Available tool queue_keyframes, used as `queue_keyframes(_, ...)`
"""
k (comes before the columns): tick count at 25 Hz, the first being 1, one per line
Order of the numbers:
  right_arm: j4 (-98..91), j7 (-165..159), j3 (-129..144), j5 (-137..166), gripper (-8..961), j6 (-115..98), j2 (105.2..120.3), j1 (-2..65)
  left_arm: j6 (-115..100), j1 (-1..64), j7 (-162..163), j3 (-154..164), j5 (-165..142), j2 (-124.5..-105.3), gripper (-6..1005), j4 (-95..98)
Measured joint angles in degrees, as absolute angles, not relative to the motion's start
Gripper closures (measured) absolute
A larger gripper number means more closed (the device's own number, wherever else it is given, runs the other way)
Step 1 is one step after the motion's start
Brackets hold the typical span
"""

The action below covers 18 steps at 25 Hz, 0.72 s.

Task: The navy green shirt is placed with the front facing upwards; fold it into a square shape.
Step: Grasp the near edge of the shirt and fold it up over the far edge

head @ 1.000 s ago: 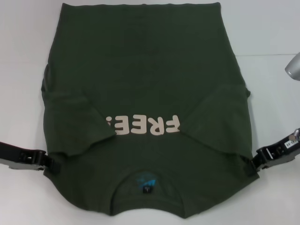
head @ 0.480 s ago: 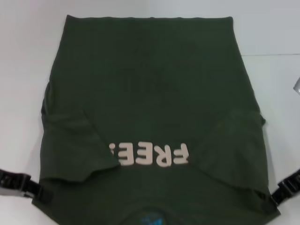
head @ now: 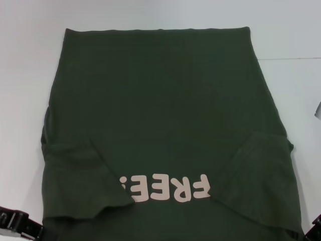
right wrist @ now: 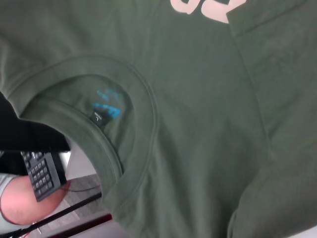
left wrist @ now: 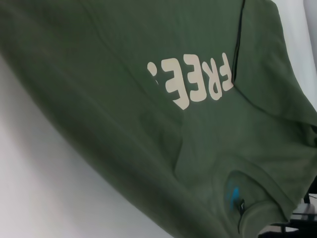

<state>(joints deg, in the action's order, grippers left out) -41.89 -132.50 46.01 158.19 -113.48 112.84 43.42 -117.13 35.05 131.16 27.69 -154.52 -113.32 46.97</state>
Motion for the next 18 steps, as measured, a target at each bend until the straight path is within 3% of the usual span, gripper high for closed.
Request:
queue_keyframes(11,-42.3,-132.4,43.6,157.8,916,-112.7,113.07,43.3,-116.3,34.9,129.4,24.6,-153.1,-113.43,949,46.4)
queue_keyframes(18,-42.4,-131.6,32.8,157.6,909,-110.9,110.84,43.2,-113.5,35.2,128.4,19.3,-147.6,-112.52,949,45.8)
